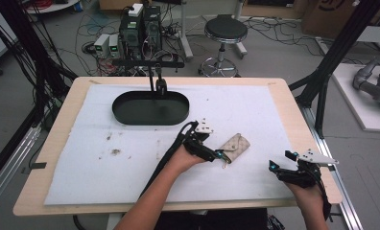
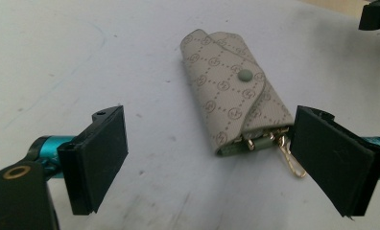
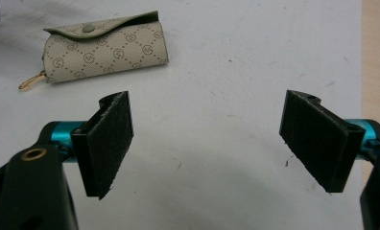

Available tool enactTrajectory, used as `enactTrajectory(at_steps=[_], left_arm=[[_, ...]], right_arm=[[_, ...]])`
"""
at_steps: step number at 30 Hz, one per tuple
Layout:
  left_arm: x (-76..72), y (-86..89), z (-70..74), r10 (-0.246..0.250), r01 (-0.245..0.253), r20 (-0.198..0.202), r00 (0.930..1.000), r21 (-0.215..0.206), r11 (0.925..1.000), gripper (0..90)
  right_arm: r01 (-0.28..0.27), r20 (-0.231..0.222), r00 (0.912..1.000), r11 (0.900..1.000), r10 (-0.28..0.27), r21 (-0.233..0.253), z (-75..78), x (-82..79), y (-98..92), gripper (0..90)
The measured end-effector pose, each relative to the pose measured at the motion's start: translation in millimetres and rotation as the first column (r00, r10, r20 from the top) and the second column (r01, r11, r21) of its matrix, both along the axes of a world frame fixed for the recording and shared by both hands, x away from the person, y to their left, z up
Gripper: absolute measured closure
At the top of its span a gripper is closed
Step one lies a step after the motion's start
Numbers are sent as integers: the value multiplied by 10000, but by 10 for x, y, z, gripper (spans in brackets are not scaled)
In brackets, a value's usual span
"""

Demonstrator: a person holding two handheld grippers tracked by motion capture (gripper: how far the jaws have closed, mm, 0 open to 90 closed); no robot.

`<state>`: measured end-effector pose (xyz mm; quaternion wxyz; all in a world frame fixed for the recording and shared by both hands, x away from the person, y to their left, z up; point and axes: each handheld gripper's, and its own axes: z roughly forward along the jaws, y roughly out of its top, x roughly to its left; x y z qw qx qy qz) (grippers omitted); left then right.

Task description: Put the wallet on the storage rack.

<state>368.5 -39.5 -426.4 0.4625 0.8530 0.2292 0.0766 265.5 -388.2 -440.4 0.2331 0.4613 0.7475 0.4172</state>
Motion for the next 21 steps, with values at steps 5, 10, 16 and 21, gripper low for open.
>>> enactTrajectory(at_steps=[5,10,16,21], left_arm=[[8,-197,-51,-135,137,-216,9997,96,9999,130],[26,-365,-118,-135,145,-341,9993,276,9995,130],[43,-505,-202,-61,88,-450,9990,611,9981,130],[28,-636,-270,-101,147,-341,9994,1352,9907,130]], right_arm=[[-4,-6,10000,10000,4,49,4,9,-7,194],[8,26,10000,10000,-8,79,5,19,-17,194],[34,-14,10000,9999,-34,149,4,23,-22,194],[45,-25,10000,9999,-44,143,3,26,-24,194]])
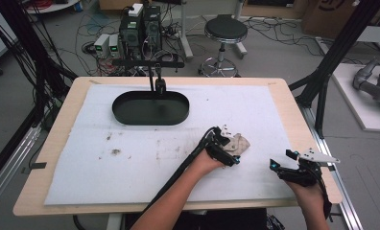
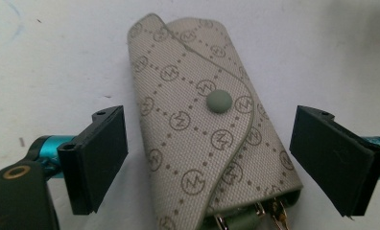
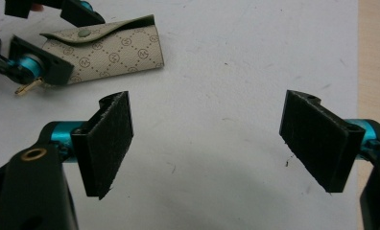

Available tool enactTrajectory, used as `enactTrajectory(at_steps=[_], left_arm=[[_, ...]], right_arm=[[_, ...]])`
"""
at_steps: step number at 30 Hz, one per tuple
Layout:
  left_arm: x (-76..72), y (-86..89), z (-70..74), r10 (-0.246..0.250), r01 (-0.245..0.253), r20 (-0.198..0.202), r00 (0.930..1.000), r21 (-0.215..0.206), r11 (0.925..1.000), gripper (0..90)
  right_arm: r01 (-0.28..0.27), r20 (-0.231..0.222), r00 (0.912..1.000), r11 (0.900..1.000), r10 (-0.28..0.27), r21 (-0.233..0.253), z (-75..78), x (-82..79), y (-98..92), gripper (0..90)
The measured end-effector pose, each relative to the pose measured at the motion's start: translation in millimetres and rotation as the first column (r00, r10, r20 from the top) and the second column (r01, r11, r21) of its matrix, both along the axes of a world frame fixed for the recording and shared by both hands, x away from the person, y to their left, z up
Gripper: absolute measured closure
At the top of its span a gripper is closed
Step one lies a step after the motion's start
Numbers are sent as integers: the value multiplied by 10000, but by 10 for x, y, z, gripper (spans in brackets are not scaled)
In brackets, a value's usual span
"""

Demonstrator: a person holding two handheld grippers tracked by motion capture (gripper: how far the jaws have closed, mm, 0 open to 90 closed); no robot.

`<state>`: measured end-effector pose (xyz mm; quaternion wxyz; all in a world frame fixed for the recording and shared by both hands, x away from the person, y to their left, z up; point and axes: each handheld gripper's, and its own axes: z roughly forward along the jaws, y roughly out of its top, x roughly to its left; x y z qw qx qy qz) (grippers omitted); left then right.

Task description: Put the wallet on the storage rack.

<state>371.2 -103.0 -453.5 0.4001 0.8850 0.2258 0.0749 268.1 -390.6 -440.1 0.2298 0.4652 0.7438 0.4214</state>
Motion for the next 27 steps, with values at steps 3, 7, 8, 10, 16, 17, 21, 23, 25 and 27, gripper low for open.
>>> enactTrajectory(at_steps=[3,7,8,10,16,17,21,23,25,27], left_arm=[[-38,-37,-2,-53,36,407,9992,413,9991,127],[-36,-33,0,-50,34,389,9992,411,9991,130],[-36,-31,2,-59,43,390,9992,405,9992,135],[-43,-24,7,-83,68,426,9991,343,9994,169],[-49,28,22,-303,298,481,9984,115,9995,332],[-54,28,28,-363,354,599,9975,164,9992,342],[-66,61,70,-483,443,808,9956,507,9977,356],[-62,117,101,-420,382,824,9957,477,9981,357],[-45,204,150,-381,347,870,9955,399,9986,358],[-27,306,210,-293,277,946,9951,182,9995,358]], right_arm=[[-8,11,10000,10000,8,4,2,-3,1,194],[-14,30,10000,10000,14,-16,0,0,-2,194],[18,-11,10000,10000,-18,-3,1,-2,2,194],[-22,32,10000,10000,22,-30,2,1,2,194],[-22,27,10000,10000,22,-43,-1,10,1,194],[-30,35,10000,10000,30,-17,-2,13,6,194],[-66,-15,10000,10000,66,-68,-2,20,22,194],[-83,15,10000,10000,83,-33,-5,30,31,194],[-96,53,9999,9999,96,-83,-5,41,37,194],[-154,27,9999,9998,154,-91,-5,52,55,194]])
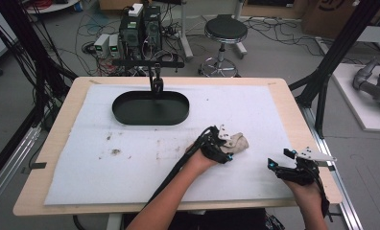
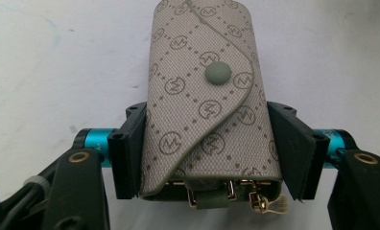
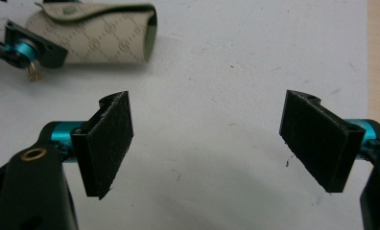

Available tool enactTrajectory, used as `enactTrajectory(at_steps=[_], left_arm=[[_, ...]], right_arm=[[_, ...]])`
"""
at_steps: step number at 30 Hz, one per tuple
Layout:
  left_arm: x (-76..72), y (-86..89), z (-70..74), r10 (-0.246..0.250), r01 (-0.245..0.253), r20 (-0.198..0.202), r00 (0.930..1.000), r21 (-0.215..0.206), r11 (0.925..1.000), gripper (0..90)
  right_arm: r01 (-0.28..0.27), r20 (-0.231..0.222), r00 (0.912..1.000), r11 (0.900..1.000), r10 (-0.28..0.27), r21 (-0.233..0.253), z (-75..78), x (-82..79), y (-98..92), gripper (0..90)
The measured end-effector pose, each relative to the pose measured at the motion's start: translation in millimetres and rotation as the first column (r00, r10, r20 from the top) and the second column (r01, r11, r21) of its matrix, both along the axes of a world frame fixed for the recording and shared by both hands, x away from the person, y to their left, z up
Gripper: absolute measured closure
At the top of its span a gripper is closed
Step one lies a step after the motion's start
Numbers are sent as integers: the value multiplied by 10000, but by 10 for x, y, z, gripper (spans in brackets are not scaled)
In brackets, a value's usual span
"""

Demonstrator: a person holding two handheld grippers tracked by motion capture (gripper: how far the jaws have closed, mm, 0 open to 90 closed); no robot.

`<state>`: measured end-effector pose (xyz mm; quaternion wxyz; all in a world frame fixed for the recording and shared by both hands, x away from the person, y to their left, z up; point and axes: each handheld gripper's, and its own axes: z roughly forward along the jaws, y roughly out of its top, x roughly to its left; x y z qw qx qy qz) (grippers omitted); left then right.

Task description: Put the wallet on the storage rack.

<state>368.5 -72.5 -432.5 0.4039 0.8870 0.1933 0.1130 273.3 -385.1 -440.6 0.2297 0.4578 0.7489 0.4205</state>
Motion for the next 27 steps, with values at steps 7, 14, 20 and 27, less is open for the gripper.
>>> enactTrajectory(at_steps=[7,14,20,27], left_arm=[[55,430,227,198,-187,221,9996,-500,9986,358],[81,914,398,883,-859,335,9955,-669,9941,358],[109,1271,466,1386,-1354,378,9896,-778,9877,358],[182,1673,519,1870,-1827,445,9814,-855,9794,358]], right_arm=[[-218,-5,9998,9997,218,-75,3,57,88,194],[-495,-2,9988,9987,495,-102,7,148,187,194],[-811,-54,9967,9966,810,-113,2,251,313,194],[-1170,-107,9931,9930,1168,-187,-9,366,455,194]])
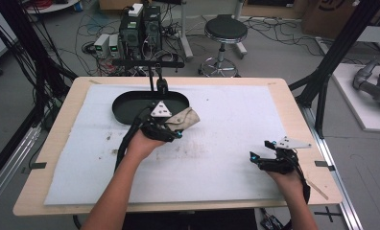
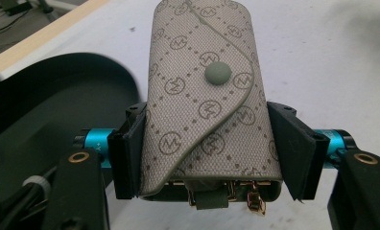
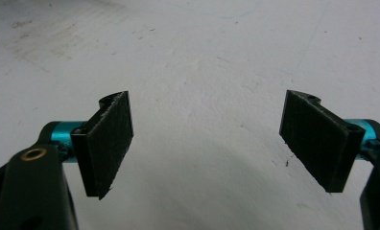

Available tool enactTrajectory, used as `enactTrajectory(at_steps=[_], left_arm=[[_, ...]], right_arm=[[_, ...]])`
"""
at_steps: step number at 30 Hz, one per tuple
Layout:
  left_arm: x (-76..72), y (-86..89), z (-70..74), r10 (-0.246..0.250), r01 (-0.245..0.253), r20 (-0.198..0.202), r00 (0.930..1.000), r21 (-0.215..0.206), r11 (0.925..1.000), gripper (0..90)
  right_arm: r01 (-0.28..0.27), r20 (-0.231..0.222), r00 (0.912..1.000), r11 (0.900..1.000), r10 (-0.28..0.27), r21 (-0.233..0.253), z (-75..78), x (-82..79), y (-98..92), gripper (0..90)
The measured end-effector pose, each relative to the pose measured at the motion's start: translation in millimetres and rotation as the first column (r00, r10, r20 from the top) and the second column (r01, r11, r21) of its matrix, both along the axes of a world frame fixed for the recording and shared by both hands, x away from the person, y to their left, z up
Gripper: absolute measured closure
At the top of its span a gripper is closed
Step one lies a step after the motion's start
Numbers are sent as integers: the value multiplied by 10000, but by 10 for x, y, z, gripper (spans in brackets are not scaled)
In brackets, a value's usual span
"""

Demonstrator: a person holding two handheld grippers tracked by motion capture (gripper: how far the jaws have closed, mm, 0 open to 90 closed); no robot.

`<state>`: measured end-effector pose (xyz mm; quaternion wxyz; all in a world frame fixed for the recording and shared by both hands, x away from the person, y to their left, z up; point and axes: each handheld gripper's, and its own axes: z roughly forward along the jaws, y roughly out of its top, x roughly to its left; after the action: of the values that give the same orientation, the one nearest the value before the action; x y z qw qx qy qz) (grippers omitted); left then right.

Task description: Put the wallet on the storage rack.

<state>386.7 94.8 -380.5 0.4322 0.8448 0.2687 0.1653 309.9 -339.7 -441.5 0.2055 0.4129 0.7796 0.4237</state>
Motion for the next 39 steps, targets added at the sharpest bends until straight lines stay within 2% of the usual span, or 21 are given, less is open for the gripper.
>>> enactTrajectory(at_steps=[4,7,15,26,28,30,32,39], left_arm=[[78,231,32,342,-342,28,9994,-22,9994,358],[148,375,25,604,-608,-123,9981,-422,9973,358],[357,612,-28,1223,-1226,-299,9920,-76,9924,358],[637,764,-85,1718,-1695,-400,9843,549,9840,358],[683,788,-117,1835,-1811,-296,9826,707,9809,357],[723,811,-161,1871,-1852,-260,9820,624,9807,356],[766,830,-204,1872,-1845,-311,9818,738,9800,356],[926,834,-347,2156,-2073,-699,9740,1102,9720,355]], right_arm=[[-181,-50,9998,9998,181,-68,-9,45,74,194],[-303,-64,9995,9995,302,-101,-10,61,110,194],[-306,-93,9995,9994,304,-161,-19,68,127,194],[-273,-124,9996,9995,271,-185,-28,55,106,194],[-244,-127,9996,9995,242,-180,-29,53,103,194],[-247,-94,9997,9995,245,-211,-32,55,97,194],[-239,-115,9997,9994,236,-231,-36,59,90,194],[-218,-178,9996,9995,214,-206,-46,69,82,194]])
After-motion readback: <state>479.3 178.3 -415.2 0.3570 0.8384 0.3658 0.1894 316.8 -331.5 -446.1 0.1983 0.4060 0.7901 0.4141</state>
